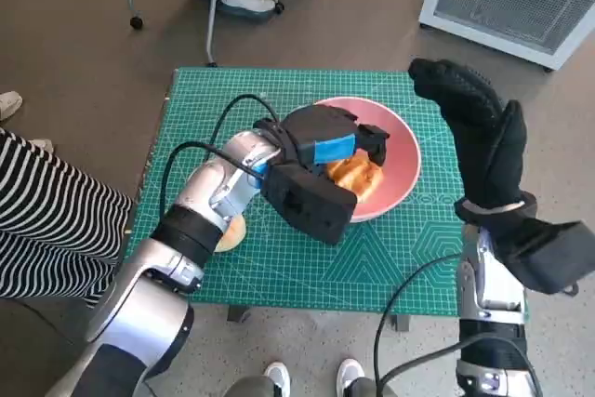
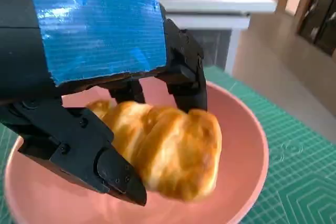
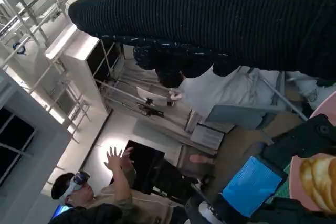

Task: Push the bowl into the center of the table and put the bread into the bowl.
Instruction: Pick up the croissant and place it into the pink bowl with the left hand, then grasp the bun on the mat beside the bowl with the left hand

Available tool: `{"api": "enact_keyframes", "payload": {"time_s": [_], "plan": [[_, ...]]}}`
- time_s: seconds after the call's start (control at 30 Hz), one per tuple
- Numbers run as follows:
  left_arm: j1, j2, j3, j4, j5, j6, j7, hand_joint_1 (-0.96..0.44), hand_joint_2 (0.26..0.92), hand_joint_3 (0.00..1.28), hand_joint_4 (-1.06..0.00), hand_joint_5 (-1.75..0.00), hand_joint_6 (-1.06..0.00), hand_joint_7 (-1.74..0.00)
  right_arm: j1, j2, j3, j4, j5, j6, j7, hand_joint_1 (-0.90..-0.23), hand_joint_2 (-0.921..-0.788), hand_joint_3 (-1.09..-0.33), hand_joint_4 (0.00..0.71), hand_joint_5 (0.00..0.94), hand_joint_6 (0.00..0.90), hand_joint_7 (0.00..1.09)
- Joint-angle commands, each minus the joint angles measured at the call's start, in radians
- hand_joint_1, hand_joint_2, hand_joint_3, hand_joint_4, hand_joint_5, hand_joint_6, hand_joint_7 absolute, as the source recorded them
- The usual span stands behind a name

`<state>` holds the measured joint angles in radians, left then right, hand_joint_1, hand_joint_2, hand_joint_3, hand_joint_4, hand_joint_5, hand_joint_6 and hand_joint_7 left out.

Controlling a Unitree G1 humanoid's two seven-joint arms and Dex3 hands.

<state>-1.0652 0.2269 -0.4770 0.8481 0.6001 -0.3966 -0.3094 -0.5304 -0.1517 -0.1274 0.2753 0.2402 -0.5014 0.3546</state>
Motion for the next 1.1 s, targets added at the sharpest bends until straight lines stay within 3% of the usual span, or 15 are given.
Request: {"api": "enact_keyframes", "payload": {"time_s": [0.03, 0.23, 0.37, 0.67, 0.93, 1.1], "plan": [[0.026, 0.028, 0.046, -0.099, -0.069, 0.013, -0.06, -0.16, 0.821, 0.02, -0.32, -0.06, -0.3, -0.4, 0.026, 0.005, -0.004, 0.0, 0.008, 0.016, -0.006, -0.797, -0.921, -0.721, 0.203, 0.002, 0.042, 0.58], [0.079, 0.088, 0.125, -0.214, -0.175, -0.018, -0.118, -0.25, 0.81, 0.01, -0.23, -0.01, -0.25, -0.29, 0.027, 0.011, -0.001, -0.01, 0.007, 0.023, -0.01, -0.796, -0.921, -0.721, 0.202, 0.001, 0.039, 0.58], [0.147, 0.163, 0.209, -0.357, -0.266, -0.036, -0.149, -0.3, 0.813, 0.0, -0.22, 0.0, -0.27, -0.23, 0.029, 0.014, 0.0, -0.017, 0.004, 0.024, -0.013, -0.796, -0.921, -0.721, 0.201, 0.001, 0.038, 0.58], [0.361, 0.317, 0.406, -0.673, -0.475, -0.054, -0.213, -0.3, 0.804, 0.0, -0.23, 0.0, -0.36, -0.14, 0.034, 0.019, -0.002, -0.006, 0.011, 0.016, -0.007, -0.794, -0.921, -0.72, 0.202, 0.001, 0.039, 0.58], [0.544, 0.435, 0.543, -0.829, -0.584, -0.026, -0.255, -0.36, 0.822, 0.01, -0.25, -0.01, -0.38, -0.15, 0.031, 0.022, -0.003, 0.004, 0.012, 0.013, -0.005, -0.794, -0.921, -0.72, 0.202, 0.001, 0.042, 0.58], [0.637, 0.498, 0.6, -0.86, -0.655, -0.014, -0.315, -0.33, 0.792, 0.0, -0.28, -0.02, -0.4, -0.19, 0.028, 0.023, 0.0, 0.0, 0.009, 0.014, -0.004, -0.793, -0.921, -0.721, 0.201, 0.0, 0.044, 0.58]]}}
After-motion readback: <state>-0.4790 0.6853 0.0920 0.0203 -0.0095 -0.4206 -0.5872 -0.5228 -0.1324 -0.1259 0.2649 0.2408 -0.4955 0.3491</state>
